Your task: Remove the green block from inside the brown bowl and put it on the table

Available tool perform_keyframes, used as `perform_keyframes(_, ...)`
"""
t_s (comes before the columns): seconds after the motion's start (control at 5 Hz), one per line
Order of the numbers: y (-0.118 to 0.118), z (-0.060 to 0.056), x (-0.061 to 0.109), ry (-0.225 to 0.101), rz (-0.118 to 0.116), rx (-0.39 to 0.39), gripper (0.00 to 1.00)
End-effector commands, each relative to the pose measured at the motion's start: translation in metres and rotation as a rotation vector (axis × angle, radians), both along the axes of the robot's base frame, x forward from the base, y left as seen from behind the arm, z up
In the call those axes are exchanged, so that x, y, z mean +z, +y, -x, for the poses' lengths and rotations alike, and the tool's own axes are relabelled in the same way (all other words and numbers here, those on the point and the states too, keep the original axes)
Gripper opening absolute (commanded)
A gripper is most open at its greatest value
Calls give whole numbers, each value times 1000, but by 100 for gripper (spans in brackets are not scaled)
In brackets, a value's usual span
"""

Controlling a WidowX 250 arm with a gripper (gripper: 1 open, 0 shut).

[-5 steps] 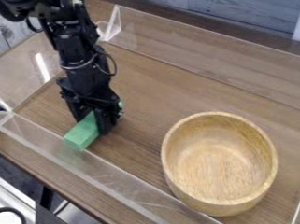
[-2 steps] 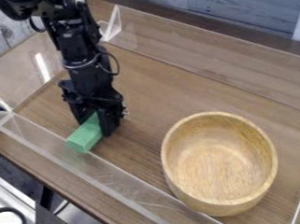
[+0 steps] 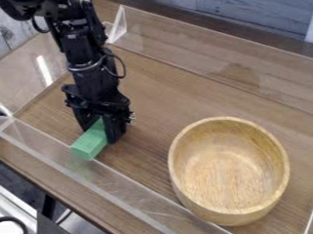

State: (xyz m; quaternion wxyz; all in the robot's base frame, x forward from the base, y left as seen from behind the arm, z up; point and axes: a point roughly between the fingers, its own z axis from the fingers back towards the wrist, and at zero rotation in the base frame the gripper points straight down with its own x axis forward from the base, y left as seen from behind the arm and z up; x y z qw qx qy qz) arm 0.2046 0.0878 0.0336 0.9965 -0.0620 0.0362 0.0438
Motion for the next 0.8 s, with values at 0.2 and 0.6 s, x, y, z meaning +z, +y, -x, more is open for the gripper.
perform_keyframes(0.2, 2, -12, 9, -31, -10, 3, 0)
perform_keyframes(0.6, 0, -13, 9, -24, -3, 10, 0)
